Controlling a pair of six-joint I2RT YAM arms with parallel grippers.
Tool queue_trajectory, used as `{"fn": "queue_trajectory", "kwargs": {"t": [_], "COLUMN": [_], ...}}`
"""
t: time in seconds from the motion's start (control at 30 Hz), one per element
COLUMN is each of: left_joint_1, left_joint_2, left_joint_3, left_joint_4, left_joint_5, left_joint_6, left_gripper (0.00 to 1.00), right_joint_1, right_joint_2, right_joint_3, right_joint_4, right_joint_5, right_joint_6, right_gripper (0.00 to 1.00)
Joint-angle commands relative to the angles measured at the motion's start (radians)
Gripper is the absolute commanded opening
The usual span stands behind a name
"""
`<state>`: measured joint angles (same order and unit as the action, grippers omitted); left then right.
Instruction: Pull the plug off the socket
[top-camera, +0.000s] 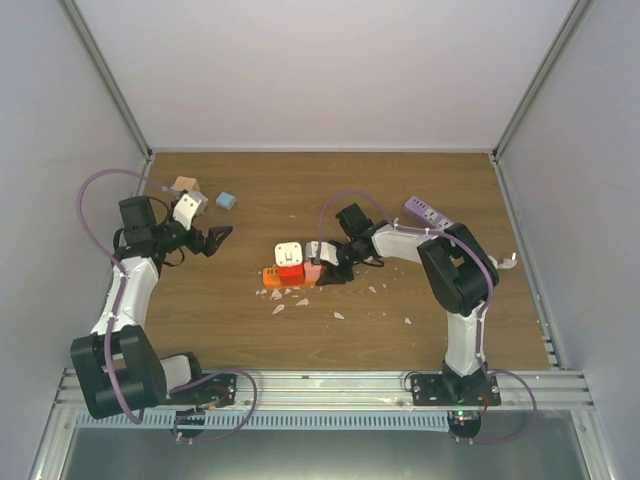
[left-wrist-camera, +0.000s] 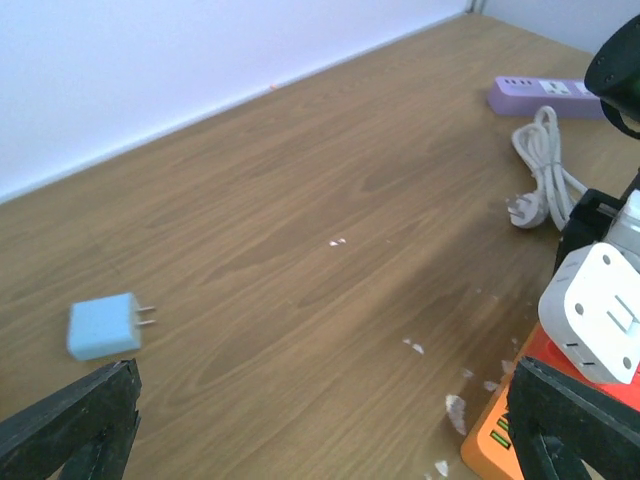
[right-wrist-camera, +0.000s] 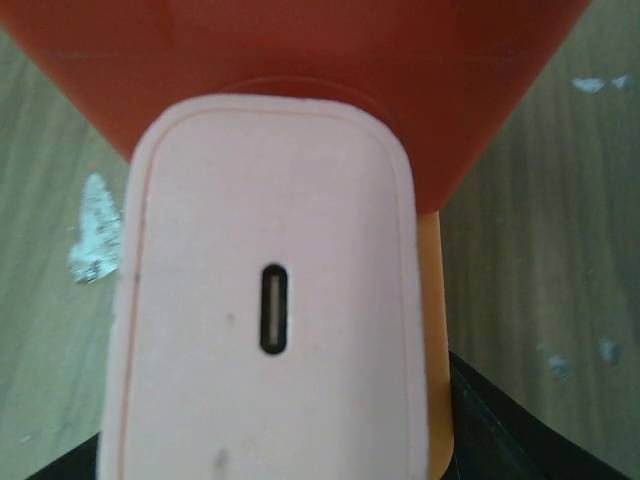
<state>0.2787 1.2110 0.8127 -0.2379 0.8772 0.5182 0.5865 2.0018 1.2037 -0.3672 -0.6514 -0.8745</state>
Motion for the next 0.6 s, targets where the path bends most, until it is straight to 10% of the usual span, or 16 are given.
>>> {"fn": "queue_trajectory", "kwargs": {"t": [0.0, 0.57], "left_joint_1": [-0.061, -0.394], "left_joint_2": [0.043, 0.085], "left_joint_3": [0.049, 0.036], "left_joint_4": [-0.103, -0.22], "left_joint_5": [0.0, 0.092], "left_joint_6": [0.037, 0.157], "left_gripper": [0.99, 0.99], "right_joint_1": [0.015, 0.026], "right_joint_2": [-0.086, -0.306], "right_joint_3": [-0.066, -0.333], "right_joint_4": [-0.033, 0.024], "right_joint_5": [-0.016, -0.024], "right_joint_6": [-0.002, 0.166], "right_gripper": [0.39, 0.39]}}
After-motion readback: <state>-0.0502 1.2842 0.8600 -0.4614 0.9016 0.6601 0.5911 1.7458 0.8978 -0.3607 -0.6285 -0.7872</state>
